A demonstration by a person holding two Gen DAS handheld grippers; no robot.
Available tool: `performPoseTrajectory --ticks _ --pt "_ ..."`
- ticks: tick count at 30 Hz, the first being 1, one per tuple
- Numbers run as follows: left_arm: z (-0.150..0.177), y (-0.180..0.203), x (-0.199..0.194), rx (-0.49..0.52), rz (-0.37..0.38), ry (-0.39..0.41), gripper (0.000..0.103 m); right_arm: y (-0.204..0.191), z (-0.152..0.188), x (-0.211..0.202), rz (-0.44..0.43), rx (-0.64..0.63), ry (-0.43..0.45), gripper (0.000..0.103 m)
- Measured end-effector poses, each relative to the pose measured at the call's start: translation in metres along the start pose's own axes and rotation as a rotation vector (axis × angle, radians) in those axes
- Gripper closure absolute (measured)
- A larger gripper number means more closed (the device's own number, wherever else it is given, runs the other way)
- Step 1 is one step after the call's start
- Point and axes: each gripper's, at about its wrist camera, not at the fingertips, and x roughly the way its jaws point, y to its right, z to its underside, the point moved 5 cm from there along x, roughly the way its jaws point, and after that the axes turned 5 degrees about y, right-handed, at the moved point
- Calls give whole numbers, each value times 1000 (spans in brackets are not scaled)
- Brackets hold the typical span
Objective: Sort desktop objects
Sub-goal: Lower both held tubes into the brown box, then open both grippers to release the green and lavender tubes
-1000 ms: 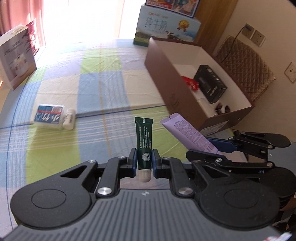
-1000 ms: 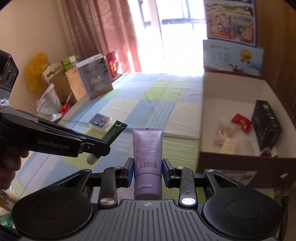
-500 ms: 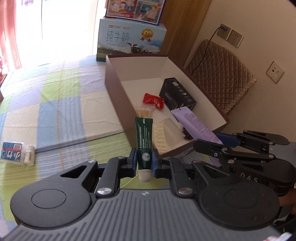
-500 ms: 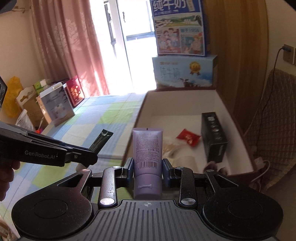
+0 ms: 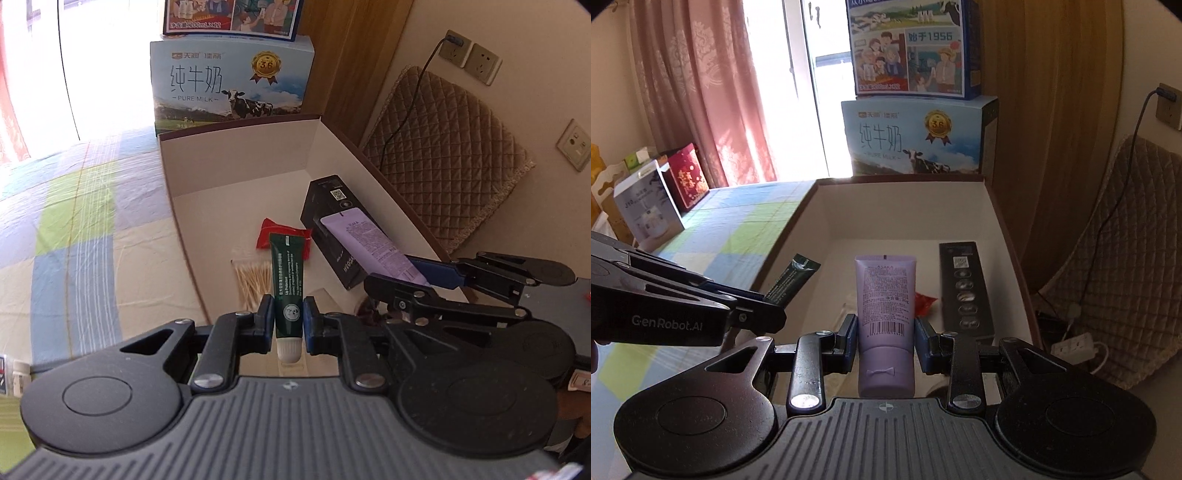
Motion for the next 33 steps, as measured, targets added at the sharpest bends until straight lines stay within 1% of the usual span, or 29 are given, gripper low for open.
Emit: performPoseTrajectory --ticks 9,15,20,26,33 --pt "-26 -8 59 6 -56 -71 91 24 -14 54 6 -31 -72 74" --pt "-39 -15 90 18 -89 -110 91 29 -18 83 11 -63 -116 74" --pt "-42 -22 111 24 -110 -148 91 31 -20 94 20 -84 -129 74" --pt "-45 -27 122 39 -122 -159 91 34 -22 101 19 -91 -136 74" --pt "-51 -28 130 79 -147 -159 90 36 -22 104 18 -87 -133 74"
